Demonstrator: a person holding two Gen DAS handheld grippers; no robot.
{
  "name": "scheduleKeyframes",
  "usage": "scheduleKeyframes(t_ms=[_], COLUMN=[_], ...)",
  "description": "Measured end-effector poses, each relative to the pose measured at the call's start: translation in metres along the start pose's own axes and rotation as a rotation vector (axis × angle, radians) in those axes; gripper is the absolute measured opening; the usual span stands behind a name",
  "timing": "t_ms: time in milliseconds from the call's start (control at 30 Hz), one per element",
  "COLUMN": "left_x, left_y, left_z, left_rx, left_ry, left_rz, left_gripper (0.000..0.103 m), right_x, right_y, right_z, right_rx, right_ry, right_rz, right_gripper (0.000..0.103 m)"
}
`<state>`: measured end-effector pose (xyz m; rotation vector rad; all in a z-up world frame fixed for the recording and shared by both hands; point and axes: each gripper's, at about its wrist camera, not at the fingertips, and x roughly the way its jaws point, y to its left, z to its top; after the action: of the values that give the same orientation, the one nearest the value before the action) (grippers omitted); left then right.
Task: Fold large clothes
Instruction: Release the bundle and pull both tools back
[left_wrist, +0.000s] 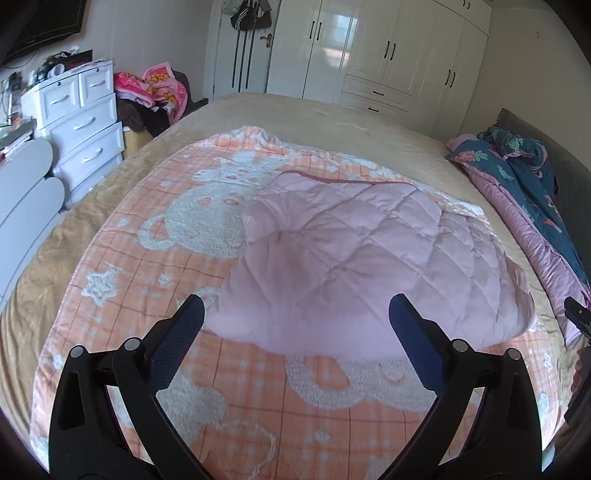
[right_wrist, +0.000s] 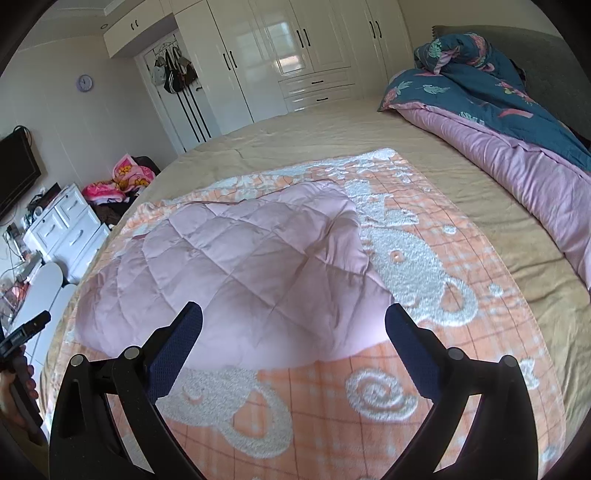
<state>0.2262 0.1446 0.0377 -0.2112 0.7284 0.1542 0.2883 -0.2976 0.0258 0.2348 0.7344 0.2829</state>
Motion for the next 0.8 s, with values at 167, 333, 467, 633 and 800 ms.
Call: scheduleKeyframes(t_ms=[167, 333, 467, 633, 800], left_x=[-0.005, 0.006, 0.023, 0.041, 0.063], left_y=[0.001, 0.008, 0.022, 0.033, 0.036], left_z=[-0.011, -0.028, -0.042, -0.049, -0.045], left_rx=[0.001, -0.042, -0.171, -0.332, -0.443], left_ry=[0.012, 0.054, 0.108, 0.153, 0.19], left_rz=[-0.003, 0.0, -0.083, -0.164, -0.212], left_gripper=[0.094, 0.094, 0.094, 0.094, 0.094], right_x=[-0.007, -0.005, 0.003, 0.016, 0.033], right_y=[-0.002, -0.01, -0.016, -0.024, -0.025], right_z=[-0.012, -0.029, -0.041, -0.048, -0.048], right_rx=[0.019, 0.061, 0.095, 0.158, 0.199], right_ry=[0.003, 0.02, 0.039, 0.043, 0.053], right_rz=[0.005, -0.004, -0.05, -0.06, -0.075], right_gripper=[0.099, 0.099, 0.099, 0.099, 0.099])
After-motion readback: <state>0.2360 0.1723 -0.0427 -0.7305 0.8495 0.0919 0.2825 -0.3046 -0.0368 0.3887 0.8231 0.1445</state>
